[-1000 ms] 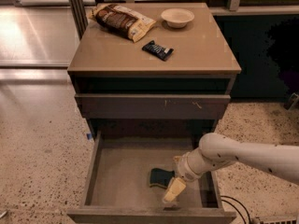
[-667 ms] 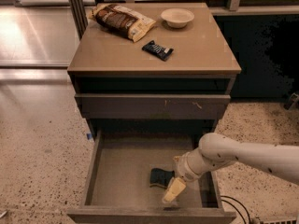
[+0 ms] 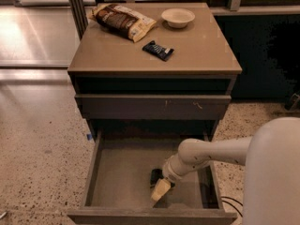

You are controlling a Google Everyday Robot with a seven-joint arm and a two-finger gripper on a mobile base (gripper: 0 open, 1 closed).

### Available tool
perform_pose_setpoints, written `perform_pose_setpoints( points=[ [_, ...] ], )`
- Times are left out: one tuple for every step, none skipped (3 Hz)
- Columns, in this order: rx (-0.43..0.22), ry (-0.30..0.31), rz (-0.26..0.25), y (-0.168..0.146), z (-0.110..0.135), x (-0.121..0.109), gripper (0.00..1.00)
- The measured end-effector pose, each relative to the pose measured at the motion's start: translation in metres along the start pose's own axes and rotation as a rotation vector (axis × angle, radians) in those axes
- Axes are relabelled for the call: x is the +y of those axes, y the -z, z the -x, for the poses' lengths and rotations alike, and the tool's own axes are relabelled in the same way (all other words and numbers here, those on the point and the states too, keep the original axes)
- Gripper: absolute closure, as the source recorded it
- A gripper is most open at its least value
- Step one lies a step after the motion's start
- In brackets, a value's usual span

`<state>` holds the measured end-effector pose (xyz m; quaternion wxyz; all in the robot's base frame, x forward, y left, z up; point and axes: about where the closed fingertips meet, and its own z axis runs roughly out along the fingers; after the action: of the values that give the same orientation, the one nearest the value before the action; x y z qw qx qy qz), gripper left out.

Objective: Pick sponge from middle drawer and place on counter

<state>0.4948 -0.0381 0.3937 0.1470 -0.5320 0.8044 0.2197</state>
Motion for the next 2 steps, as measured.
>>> perform_pose_setpoints(
  points=[
    [0.0,0.0,0.0,0.0,0.0,0.0,0.0],
    [0.021,0.023,-0.077,-0.021,0.015,-0.033,0.0]
  ],
)
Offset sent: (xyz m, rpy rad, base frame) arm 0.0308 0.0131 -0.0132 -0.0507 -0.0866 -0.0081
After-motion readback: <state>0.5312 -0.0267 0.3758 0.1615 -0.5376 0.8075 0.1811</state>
